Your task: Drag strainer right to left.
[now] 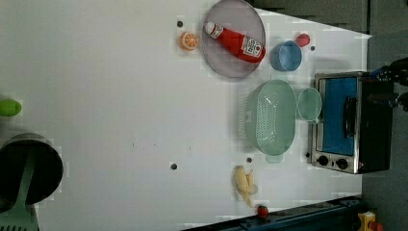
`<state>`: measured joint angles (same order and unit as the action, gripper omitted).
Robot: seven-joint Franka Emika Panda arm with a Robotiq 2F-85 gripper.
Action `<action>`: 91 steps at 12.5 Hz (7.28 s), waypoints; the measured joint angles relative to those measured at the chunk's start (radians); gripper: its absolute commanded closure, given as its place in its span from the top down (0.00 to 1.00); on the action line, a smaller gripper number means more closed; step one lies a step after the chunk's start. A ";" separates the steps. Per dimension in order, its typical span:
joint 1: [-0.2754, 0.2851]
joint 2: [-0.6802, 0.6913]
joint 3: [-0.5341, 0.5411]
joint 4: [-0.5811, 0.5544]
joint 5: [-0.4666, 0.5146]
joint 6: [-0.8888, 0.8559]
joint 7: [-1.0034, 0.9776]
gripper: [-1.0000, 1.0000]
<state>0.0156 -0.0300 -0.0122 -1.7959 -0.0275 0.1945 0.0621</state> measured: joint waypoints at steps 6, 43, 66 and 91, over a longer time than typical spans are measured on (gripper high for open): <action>-0.034 -0.474 -0.086 -0.235 -0.036 -0.213 0.000 1.00; 0.089 0.410 0.109 -0.640 0.084 0.967 0.762 1.00; 0.498 0.599 0.143 -0.274 0.353 0.883 1.010 1.00; 0.636 -0.009 -0.429 -0.101 0.012 0.261 0.359 1.00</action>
<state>0.6519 -0.0387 -0.4414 -1.8965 -0.0157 0.4558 0.4211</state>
